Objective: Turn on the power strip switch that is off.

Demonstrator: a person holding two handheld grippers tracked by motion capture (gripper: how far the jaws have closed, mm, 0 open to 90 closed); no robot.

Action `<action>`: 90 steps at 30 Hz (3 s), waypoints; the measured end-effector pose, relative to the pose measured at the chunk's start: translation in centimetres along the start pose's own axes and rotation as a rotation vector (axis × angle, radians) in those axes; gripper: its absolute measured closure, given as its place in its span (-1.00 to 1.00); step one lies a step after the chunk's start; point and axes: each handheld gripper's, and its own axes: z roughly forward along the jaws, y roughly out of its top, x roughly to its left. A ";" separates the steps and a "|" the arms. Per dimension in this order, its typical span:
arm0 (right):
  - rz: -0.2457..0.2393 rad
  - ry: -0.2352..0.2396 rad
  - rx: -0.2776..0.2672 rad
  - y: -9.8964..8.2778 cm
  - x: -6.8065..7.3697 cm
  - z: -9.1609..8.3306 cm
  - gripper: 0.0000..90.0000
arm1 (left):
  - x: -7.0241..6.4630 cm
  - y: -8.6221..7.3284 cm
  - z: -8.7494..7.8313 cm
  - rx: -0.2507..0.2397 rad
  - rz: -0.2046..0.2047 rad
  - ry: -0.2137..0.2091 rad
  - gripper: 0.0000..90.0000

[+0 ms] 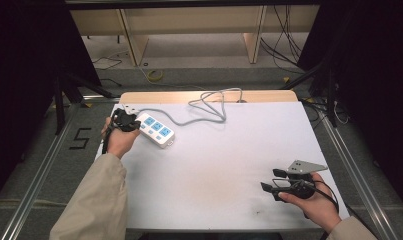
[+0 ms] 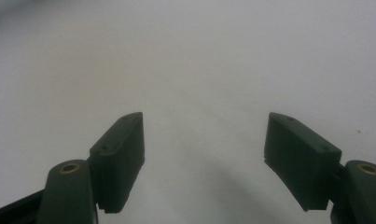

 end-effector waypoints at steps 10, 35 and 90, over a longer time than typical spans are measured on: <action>-0.001 0.000 -0.001 0.0 -0.1 0.1 -0.35 | 0.3 0.5 0.6 0.007 0.005 0.007 1.00; 0.001 -0.001 0.003 -0.1 -0.1 0.1 -0.35 | 0.5 0.2 3.3 0.048 0.040 -0.008 1.00; -0.002 0.001 0.008 -0.1 -0.2 0.1 -0.35 | 0.5 0.7 5.2 0.100 0.011 -0.030 1.00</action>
